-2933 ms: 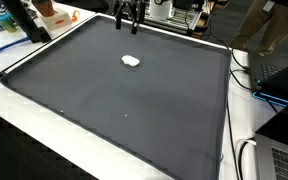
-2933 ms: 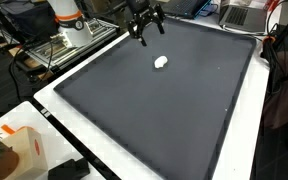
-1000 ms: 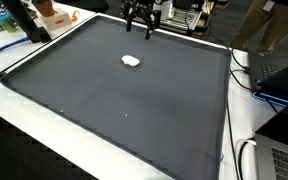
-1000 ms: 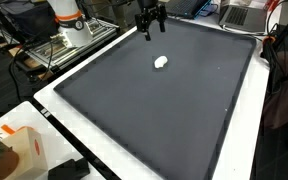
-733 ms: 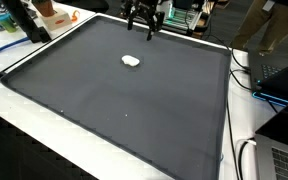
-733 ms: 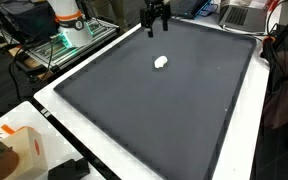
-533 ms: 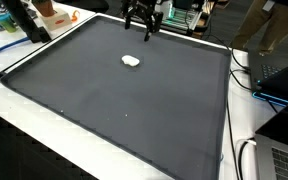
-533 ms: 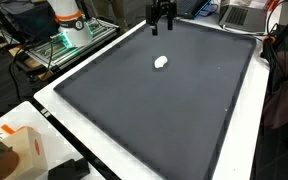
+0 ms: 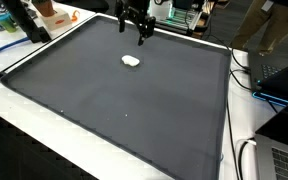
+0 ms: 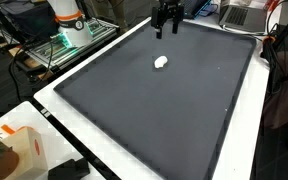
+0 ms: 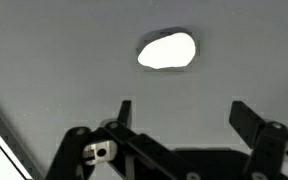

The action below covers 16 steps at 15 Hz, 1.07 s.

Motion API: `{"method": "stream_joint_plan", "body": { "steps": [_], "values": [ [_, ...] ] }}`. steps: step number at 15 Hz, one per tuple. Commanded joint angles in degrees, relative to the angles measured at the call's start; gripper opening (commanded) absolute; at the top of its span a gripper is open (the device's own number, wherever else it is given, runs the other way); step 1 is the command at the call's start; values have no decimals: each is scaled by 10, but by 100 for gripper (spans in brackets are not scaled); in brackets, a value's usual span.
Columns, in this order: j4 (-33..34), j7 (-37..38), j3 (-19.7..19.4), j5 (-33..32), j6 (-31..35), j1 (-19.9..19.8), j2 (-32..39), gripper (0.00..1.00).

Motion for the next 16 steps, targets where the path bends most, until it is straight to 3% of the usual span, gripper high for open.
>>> {"method": "stream_joint_plan", "body": {
  "steps": [1, 10, 11, 16],
  "values": [
    [31, -49, -38, 40, -73, 39, -14, 100],
    [222, -271, -63, 151, -313, 45, 54, 100],
    [178, -240, -64, 128, -274, 54, 22, 100],
    [206, -244, -70, 139, -287, 56, 44, 100]
  ]
}}
